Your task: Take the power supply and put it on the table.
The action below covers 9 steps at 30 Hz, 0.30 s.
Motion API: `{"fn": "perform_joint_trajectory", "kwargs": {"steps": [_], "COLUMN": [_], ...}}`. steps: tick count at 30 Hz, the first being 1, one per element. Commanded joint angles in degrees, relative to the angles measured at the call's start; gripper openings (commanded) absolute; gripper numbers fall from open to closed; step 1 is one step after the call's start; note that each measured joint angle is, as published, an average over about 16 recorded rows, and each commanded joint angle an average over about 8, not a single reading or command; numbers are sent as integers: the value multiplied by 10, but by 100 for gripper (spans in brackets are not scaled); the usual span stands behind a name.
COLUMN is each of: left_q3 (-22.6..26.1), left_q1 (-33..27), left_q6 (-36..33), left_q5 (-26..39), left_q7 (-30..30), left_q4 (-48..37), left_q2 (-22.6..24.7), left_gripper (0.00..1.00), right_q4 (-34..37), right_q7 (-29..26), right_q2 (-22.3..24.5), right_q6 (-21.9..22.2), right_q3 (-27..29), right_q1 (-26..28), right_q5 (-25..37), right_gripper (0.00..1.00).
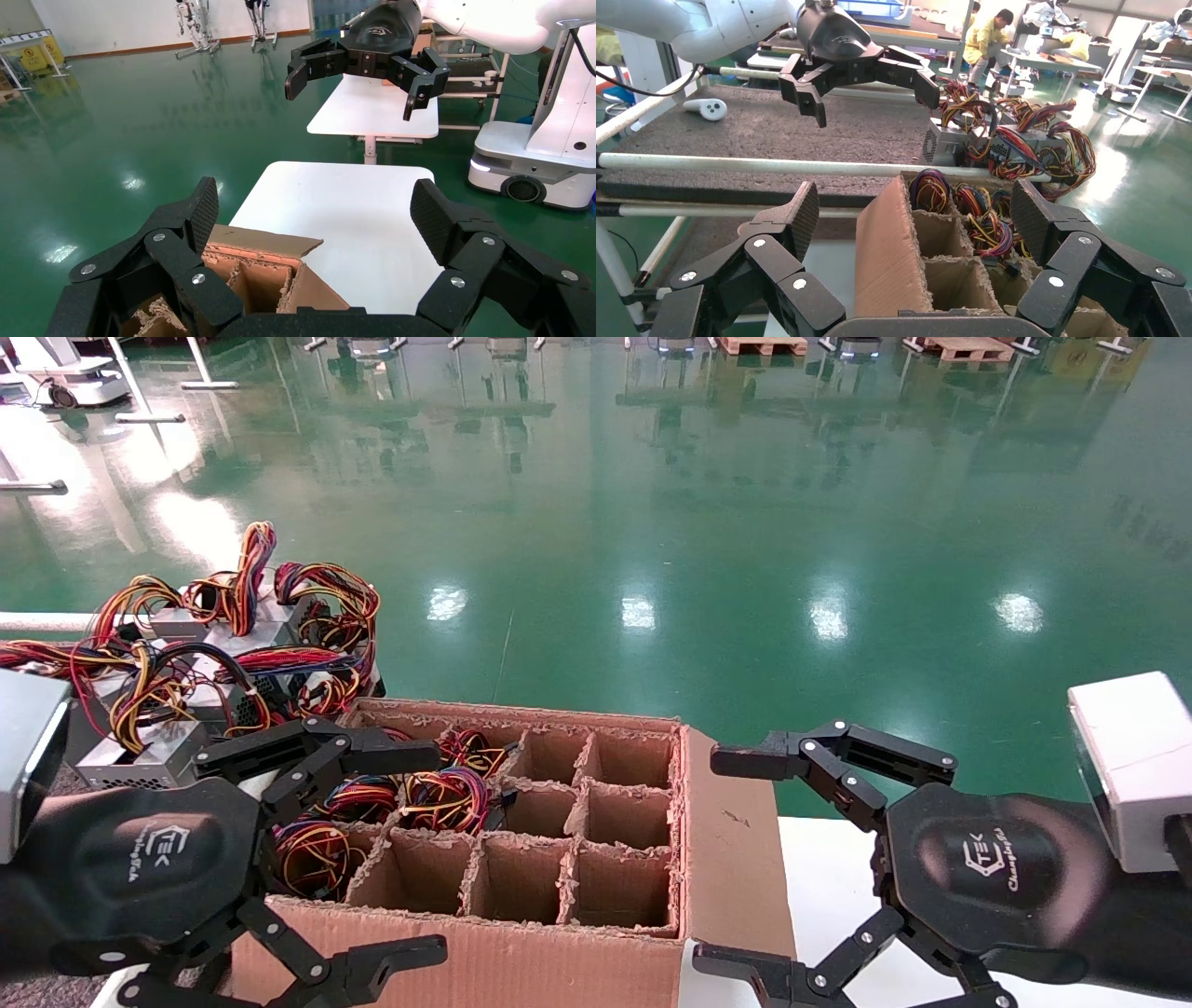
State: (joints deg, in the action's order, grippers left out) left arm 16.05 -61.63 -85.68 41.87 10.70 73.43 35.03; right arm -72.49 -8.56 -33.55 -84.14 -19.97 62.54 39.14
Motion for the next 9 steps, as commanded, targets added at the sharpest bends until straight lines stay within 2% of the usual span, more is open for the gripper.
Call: {"fn": "perform_joint_trajectory", "kwargs": {"steps": [1, 9], "left_q3": [0, 0], "left_q1": [0, 0], "left_q6": [0, 0], "left_q5": [0, 0], "left_q7": [0, 0], "left_q4": [0, 0], "left_q2": [0, 0], "left_gripper": [100, 100], "right_q4": [0, 0], "right_q7": [0, 0], "right_q2": [0, 0], "right_q6": [0, 0], "right_q3": [0, 0], "right_q1": [0, 0], "right_q5": [0, 0], "right_gripper": [100, 100]}}
